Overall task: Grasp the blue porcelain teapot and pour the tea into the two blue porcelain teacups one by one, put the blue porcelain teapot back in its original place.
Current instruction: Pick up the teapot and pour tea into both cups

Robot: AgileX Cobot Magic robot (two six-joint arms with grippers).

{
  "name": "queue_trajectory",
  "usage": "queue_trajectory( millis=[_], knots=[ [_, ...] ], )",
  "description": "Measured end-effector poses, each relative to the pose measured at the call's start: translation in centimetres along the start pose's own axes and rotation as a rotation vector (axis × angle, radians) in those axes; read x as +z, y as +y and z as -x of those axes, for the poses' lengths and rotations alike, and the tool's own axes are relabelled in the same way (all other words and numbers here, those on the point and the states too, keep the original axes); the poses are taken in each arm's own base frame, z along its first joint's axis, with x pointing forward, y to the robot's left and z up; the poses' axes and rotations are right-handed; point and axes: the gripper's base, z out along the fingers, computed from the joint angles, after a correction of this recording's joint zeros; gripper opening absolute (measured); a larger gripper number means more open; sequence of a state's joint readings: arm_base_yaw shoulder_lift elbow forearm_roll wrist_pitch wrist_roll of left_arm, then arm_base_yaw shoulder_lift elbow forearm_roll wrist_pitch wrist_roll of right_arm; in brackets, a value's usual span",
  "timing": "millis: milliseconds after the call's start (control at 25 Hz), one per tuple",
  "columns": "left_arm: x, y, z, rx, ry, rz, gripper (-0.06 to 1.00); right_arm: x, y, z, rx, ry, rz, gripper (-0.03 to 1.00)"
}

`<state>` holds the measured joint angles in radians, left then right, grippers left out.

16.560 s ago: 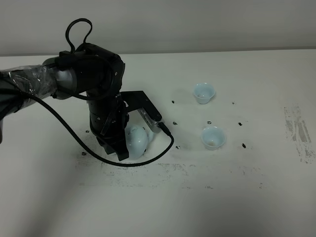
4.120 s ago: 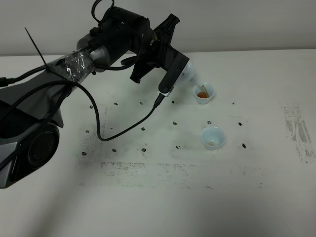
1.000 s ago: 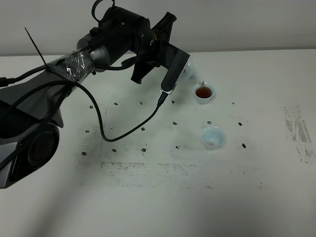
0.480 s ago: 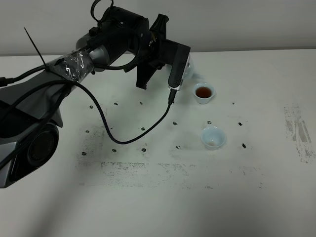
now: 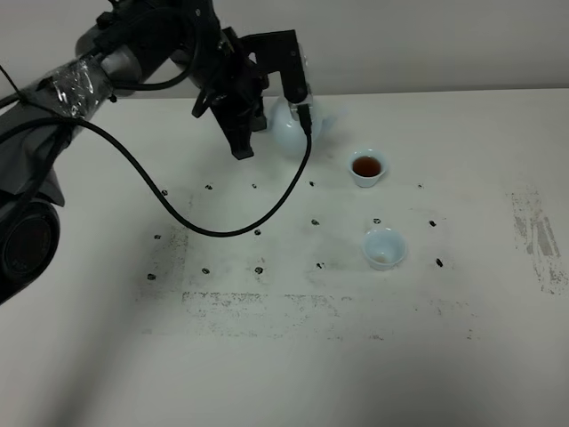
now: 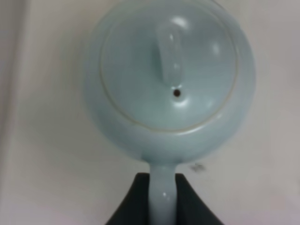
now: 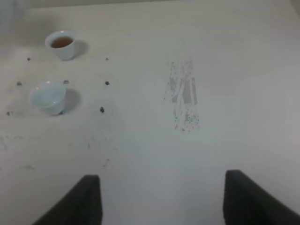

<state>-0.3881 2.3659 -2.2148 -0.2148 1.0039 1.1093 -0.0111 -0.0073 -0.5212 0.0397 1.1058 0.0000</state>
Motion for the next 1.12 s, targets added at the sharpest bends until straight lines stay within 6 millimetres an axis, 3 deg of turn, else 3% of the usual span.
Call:
queue_trajectory(
  millis=[240, 560, 1120],
  knots=[
    [0.0, -0.1, -1.4, -0.101, -0.02, -0.092, 0.05, 0.0, 0.0, 0.0, 0.0, 0.0, 0.0, 0.53],
    [3.2, -0.9, -2.9, -0.147, -0.035, -0.094, 0.05, 0.0, 0.0, 0.0, 0.0, 0.0, 0.0, 0.53],
    [5.6, -1.4, -3.4, -0.155, -0.055, -0.123, 0.05, 0.0, 0.0, 0.0, 0.0, 0.0, 0.001, 0.53]
  ],
)
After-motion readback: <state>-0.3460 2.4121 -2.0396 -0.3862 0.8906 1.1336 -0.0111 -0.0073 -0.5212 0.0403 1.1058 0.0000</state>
